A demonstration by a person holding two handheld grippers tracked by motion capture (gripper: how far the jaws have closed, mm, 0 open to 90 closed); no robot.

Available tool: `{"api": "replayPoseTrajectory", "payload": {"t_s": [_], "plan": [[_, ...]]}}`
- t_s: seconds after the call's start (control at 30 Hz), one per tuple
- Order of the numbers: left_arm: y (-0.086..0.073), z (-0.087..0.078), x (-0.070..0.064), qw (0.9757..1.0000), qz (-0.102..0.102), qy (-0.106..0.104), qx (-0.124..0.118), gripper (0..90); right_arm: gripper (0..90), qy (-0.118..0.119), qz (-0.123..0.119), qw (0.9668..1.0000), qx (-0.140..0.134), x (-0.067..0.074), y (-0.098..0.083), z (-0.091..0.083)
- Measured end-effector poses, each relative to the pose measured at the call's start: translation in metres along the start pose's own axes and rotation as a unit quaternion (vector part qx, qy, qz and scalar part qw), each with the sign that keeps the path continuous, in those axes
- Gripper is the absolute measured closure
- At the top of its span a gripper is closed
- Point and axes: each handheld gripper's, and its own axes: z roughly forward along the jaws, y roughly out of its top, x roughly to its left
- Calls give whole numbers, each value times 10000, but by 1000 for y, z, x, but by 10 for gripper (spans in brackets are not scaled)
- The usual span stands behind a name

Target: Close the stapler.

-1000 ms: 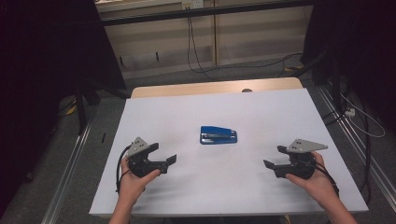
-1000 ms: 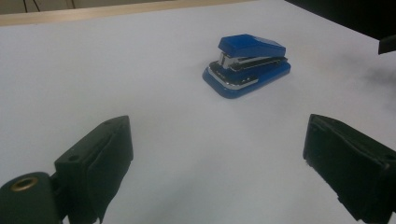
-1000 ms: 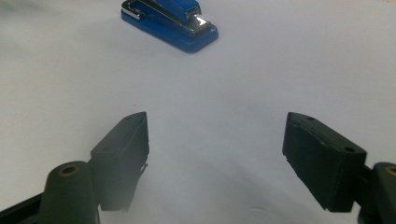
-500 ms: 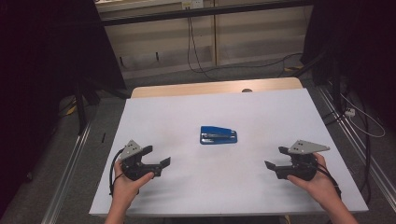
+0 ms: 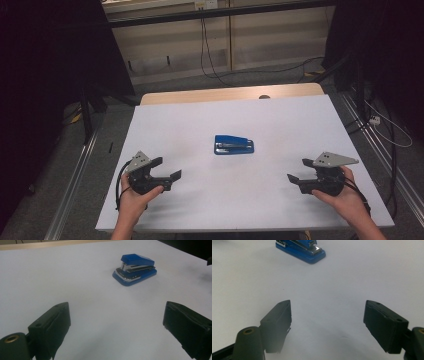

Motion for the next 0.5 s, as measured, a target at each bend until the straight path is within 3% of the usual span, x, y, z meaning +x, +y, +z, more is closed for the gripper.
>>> {"api": "replayPoseTrajectory", "payload": {"t_s": [0.5], "plan": [[-8, -10, 3, 10000, -15, 20, 7, 74, 217, -40, 73, 9999, -58, -2, -10, -10]]}}
